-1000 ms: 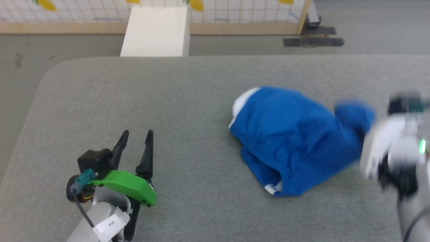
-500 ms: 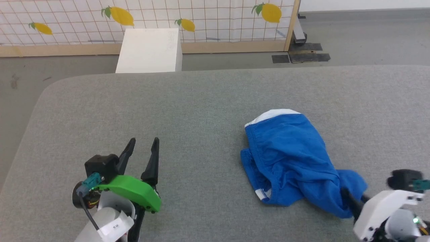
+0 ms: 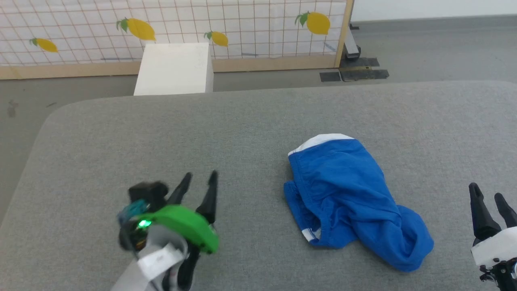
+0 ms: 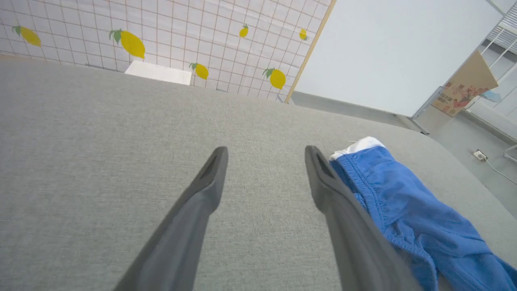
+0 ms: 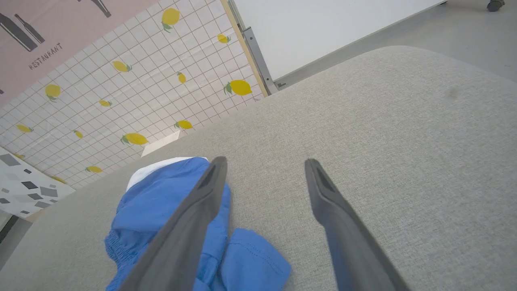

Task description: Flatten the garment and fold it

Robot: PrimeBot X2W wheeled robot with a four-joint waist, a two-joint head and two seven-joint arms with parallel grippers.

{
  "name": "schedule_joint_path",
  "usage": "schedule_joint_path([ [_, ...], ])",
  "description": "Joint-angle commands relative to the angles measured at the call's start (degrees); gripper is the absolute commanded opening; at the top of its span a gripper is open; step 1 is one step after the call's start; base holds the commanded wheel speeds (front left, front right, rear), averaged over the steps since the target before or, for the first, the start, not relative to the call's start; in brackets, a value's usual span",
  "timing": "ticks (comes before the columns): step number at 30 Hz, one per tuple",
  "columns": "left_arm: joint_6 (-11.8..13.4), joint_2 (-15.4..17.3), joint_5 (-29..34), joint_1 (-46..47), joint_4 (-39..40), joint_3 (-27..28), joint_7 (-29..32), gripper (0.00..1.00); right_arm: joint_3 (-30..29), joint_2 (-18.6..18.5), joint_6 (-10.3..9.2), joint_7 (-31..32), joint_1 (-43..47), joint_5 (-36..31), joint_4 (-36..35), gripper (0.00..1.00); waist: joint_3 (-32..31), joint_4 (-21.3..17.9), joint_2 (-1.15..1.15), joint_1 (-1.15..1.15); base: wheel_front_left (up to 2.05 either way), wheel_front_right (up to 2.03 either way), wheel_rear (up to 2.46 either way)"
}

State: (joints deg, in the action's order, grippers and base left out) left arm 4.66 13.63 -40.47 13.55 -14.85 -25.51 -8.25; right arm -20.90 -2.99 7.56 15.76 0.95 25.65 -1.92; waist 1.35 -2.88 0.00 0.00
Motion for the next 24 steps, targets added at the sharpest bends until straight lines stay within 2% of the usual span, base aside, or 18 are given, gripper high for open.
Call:
schedule_joint_path([
  [1,-0.1,-1.2,-0.5,3.1,-0.5,-0.8,1.9,1.00,0.2,0.1,-0.08,-0.3,-1.0,-0.2,0.1,1.00,0.8,-0.8,0.00,0.00,0.00,0.00,0.00],
  [8,-0.5,-6.4,-0.4,18.8,-8.4,-8.0,20.0,1.00,2.7,0.1,-0.08,0.4,-3.8,-1.0,0.1,1.00,5.4,-4.9,0.00,0.00,0.00,0.00,0.00],
  [14,0.9,-8.1,1.5,30.6,-19.3,-13.6,36.7,1.00,5.1,0.1,-0.08,-0.7,-5.6,-0.3,2.0,1.00,9.5,-9.5,0.00,0.00,0.00,0.00,0.00],
  [17,0.2,-8.3,1.7,33.5,-23.1,-16.0,44.4,1.00,5.6,0.1,-0.08,-1.8,-5.9,0.0,3.3,1.00,11.1,-11.3,0.00,0.00,0.00,0.00,0.00],
  [24,-1.3,-8.4,1.7,35.5,-26.8,-18.9,51.7,1.00,6.0,0.1,-0.08,-4.1,-6.1,0.0,5.7,1.00,13.2,-12.8,0.00,0.00,0.00,0.00,0.00],
])
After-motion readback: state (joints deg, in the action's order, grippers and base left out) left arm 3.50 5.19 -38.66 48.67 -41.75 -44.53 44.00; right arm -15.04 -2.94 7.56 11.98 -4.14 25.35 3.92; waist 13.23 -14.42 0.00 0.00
